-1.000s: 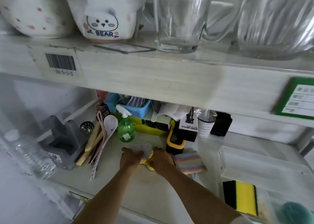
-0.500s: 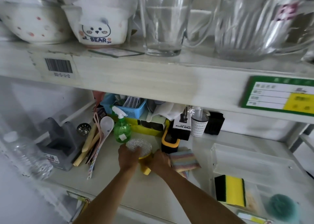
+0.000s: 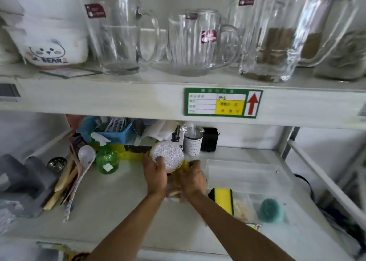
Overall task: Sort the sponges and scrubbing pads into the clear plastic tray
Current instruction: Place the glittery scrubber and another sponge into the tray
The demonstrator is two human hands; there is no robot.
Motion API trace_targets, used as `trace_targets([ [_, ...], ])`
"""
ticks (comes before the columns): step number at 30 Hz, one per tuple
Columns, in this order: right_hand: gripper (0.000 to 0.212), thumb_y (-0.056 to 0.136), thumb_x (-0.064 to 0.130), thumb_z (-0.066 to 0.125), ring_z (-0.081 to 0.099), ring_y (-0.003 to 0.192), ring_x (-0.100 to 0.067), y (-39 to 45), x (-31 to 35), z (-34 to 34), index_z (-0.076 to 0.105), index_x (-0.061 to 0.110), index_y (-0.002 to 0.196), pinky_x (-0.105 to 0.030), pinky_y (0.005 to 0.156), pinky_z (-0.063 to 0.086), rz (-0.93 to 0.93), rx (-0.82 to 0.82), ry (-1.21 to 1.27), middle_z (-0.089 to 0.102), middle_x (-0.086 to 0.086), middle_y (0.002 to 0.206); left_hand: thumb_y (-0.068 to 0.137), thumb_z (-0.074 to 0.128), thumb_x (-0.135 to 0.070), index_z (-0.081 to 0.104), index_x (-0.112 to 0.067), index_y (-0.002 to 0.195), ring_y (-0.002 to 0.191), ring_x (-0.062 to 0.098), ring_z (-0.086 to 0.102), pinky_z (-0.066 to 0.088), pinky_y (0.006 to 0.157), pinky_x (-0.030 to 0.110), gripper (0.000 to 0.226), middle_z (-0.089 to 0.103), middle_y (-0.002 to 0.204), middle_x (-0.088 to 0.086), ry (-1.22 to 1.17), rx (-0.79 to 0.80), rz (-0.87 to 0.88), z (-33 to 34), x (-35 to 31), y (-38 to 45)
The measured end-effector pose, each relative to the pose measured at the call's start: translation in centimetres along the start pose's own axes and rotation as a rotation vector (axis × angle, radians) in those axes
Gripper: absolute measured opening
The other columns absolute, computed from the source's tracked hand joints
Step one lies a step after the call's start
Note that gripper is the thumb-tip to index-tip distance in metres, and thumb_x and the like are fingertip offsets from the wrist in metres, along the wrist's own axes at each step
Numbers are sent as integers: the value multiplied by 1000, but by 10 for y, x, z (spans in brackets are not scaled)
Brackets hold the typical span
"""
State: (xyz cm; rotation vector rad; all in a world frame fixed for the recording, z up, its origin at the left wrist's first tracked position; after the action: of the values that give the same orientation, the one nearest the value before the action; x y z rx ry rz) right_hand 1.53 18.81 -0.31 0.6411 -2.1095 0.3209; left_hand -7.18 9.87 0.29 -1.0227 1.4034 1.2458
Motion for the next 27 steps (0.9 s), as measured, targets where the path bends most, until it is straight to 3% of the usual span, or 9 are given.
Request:
trace_targets([
  [8,41,81,35,65,61,105,-33,14,-45,-96,48,13,112,-37,75,46,-37,-247,-60,66,-11,110,66,47,-54,47,-7,134,122,31,53,37,94,26,83,56,133,19,85,296,77,75,-28,-32],
  [13,43,83,30,64,55,111,-32,22,-84,-157,52,18,122,-38,77,47,-28,-393,-213,57,-9,119,61,43,-60,50,-3,133,114,33,58,45,94,35,92,61,125,21,177,405,124,115,-31,-35],
  [15,43,84,29,61,54,111,-32,24,-103,-179,52,19,125,-39,79,46,3,-418,-256,55,-10,119,63,48,-50,52,-2,129,108,35,61,48,91,39,82,63,119,23,221,435,89,132,-30,-38],
  [18,46,83,23,60,55,112,-33,21,-127,-207,50,17,127,-41,84,48,37,-456,-291,58,-12,121,79,63,-21,52,1,119,106,38,61,47,88,39,47,64,116,25,281,475,44,155,-27,-45],
  [20,43,79,20,61,59,105,-35,17,-139,-222,50,14,120,-43,80,50,47,-486,-300,63,-13,115,84,63,-9,52,3,118,107,38,60,45,86,36,38,63,116,25,323,478,30,168,-22,-48],
  [23,33,78,21,61,59,97,-33,12,-153,-240,52,13,108,-40,76,49,67,-510,-335,63,-12,105,84,62,-8,52,1,116,109,38,60,45,85,36,34,63,117,24,391,464,36,178,-16,-48],
  [27,26,80,29,60,59,94,-30,12,-168,-248,53,16,102,-40,82,44,72,-484,-451,62,-7,103,82,64,-13,55,-6,114,108,37,61,47,88,38,34,66,117,20,476,460,12,183,-6,-43],
])
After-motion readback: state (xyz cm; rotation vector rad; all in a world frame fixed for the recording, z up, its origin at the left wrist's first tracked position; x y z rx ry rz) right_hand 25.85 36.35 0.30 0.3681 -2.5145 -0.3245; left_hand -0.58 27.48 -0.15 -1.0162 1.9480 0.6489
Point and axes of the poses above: each hand's wrist, its own y-axis towards the middle knuckle, its own z-axis out of the palm, x = y × z, the point moved 3 cm from there along y, towards the middle knuckle
